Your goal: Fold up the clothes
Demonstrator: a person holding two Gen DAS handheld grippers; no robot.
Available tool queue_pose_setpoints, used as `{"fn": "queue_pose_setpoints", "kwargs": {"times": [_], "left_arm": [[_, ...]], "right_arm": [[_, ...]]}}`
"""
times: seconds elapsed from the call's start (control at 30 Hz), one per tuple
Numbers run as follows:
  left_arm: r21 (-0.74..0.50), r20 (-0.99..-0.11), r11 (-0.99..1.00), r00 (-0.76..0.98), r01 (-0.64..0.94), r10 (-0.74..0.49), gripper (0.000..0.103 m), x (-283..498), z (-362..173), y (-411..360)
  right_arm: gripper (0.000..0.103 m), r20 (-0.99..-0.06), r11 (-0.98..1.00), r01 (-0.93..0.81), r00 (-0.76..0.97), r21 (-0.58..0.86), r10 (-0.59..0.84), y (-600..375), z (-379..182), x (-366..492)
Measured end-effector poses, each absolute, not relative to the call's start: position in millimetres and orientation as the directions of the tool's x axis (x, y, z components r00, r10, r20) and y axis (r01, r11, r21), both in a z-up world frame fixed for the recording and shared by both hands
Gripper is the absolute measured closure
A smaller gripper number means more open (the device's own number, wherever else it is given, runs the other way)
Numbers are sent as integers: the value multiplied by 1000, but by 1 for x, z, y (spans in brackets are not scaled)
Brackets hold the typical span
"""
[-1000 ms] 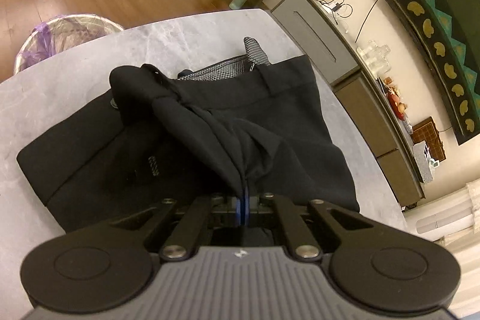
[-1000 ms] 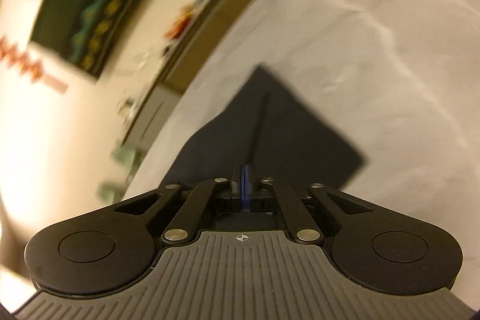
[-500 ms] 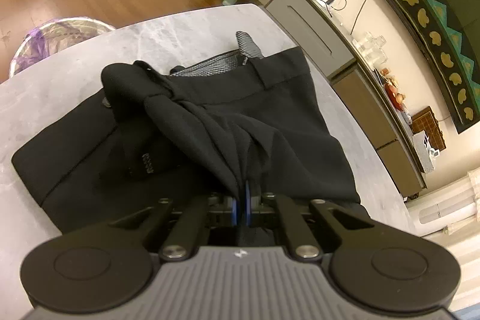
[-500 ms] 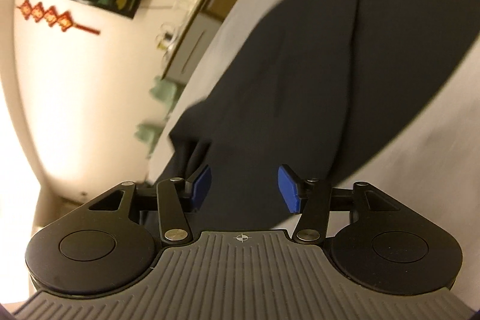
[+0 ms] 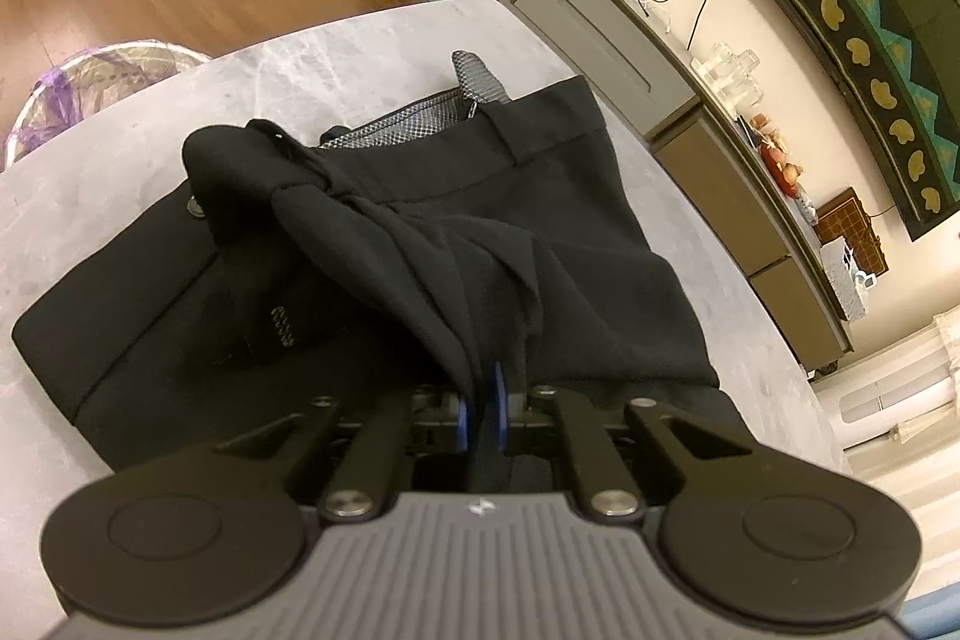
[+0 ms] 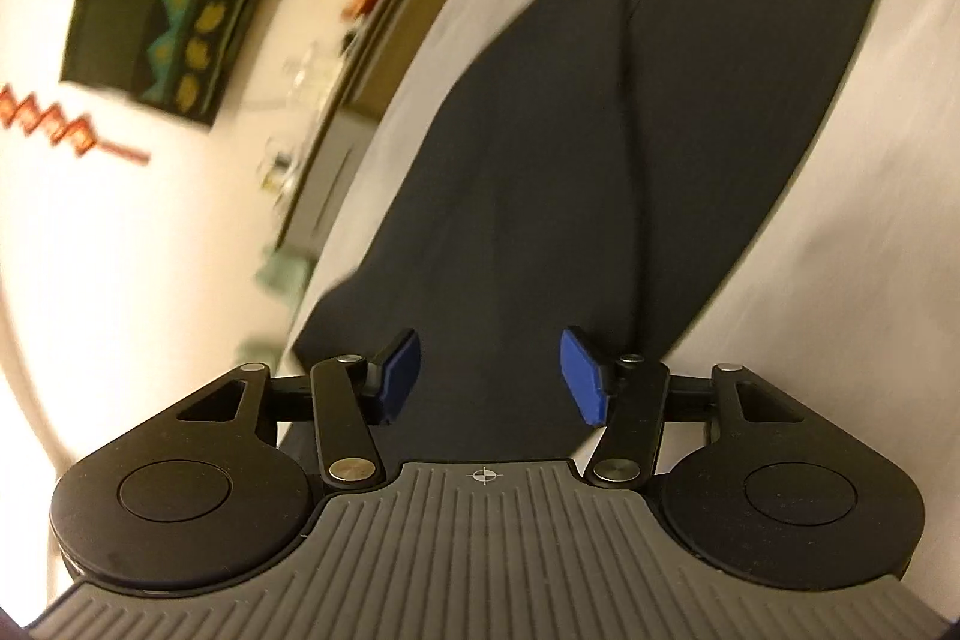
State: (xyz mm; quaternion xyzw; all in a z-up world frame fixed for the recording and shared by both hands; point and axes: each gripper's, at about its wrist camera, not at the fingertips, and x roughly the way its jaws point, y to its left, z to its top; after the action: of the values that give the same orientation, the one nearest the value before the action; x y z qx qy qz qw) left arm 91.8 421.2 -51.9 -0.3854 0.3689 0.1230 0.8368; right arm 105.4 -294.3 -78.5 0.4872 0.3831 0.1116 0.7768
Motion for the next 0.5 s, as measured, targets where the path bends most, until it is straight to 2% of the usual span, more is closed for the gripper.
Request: {"fn": "queue_pose_setpoints", "kwargs": {"times": [0.03, 0.13, 0.2, 0.33, 0.43, 0.5], "left_arm": [[-553, -713, 675, 697, -489, -80, 95, 92, -52, 420], [-549, -715, 682, 694, -484, -83, 93, 92, -53, 418], [-546, -717, 686, 692, -481, -86, 93, 93, -53, 416], [-540, -720, 695, 688, -474, -90, 92, 93, -54, 413], [-536, -723, 702, 685, -470, -94, 92, 94, -55, 410], [-533, -724, 706, 683, -466, -96, 92, 94, -55, 408]], "right_arm": [[52, -485, 502, 194, 678, 843, 552, -291, -80, 104], [54, -488, 505, 209, 701, 838, 520, -293, -80, 109], [55, -493, 506, 244, 748, 827, 445, -304, -80, 116], [50, -489, 501, 255, 765, 827, 419, -304, -78, 127], [41, -492, 542, 217, 754, 812, 435, -297, -76, 125], [38, -504, 554, 227, 754, 801, 421, -296, -72, 139]]}}
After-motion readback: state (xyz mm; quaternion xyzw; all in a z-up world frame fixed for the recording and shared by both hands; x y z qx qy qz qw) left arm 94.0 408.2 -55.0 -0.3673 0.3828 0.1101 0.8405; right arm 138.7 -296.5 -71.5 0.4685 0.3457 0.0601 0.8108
